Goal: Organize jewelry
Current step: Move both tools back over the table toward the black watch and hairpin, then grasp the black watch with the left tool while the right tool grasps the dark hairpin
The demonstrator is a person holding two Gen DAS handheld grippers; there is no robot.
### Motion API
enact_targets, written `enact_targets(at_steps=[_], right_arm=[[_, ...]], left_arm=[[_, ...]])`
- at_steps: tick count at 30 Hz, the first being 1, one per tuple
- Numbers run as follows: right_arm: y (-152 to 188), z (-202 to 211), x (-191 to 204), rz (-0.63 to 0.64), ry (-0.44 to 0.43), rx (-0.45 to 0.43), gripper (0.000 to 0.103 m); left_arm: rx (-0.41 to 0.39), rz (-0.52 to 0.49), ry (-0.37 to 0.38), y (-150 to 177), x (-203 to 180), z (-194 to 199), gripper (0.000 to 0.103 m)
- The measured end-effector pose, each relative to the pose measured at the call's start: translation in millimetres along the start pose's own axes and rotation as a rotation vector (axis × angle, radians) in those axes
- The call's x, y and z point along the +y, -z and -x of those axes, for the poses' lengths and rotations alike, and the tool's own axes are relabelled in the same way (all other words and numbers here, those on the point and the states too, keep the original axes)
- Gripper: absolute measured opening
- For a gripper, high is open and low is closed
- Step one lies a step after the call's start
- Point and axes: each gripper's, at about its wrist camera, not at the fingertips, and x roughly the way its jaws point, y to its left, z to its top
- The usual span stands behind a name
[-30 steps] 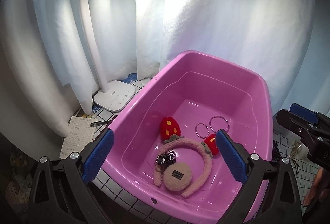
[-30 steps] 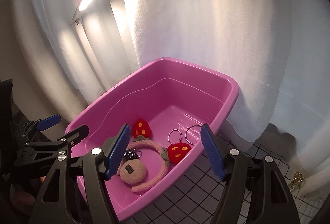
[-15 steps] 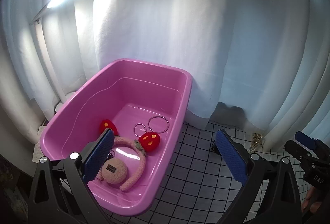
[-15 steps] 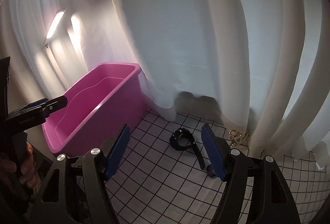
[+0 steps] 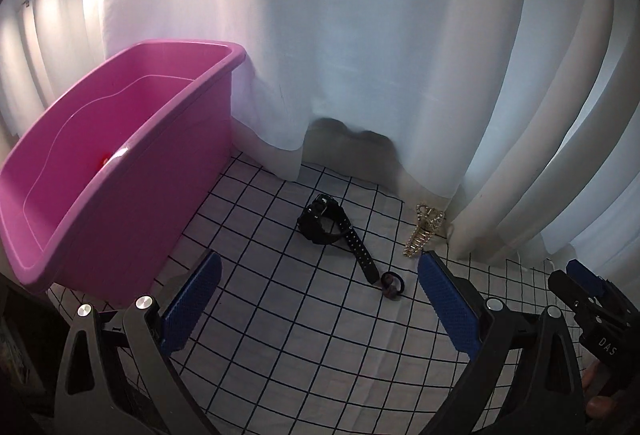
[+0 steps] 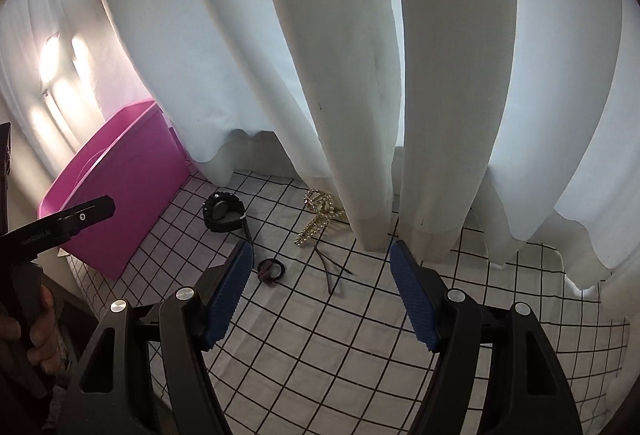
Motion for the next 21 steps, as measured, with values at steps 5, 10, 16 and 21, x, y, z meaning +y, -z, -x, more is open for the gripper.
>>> enact_targets(at_steps=[5, 10, 16, 21], right_arm=[[14, -22, -19, -0.003, -0.025, 0.026, 0.068], [26, -47, -22, -0.005, -0.034, 0.071, 0.068], [36, -75, -19, -0.009, 0.008, 0.102, 0.068], [40, -99, -18, -0.011, 0.013, 0.119, 0.068]], left_arm=[[0.054, 0.032, -0.054, 16, -10, -28, 0.097], [0.096, 0.050, -0.090, 23, -11, -58, 0.097], [0.145, 0.038, -0.086, 24, -12, -98, 0.097], [0.159, 0.031, -0.061, 25, -15, -123, 0.097]])
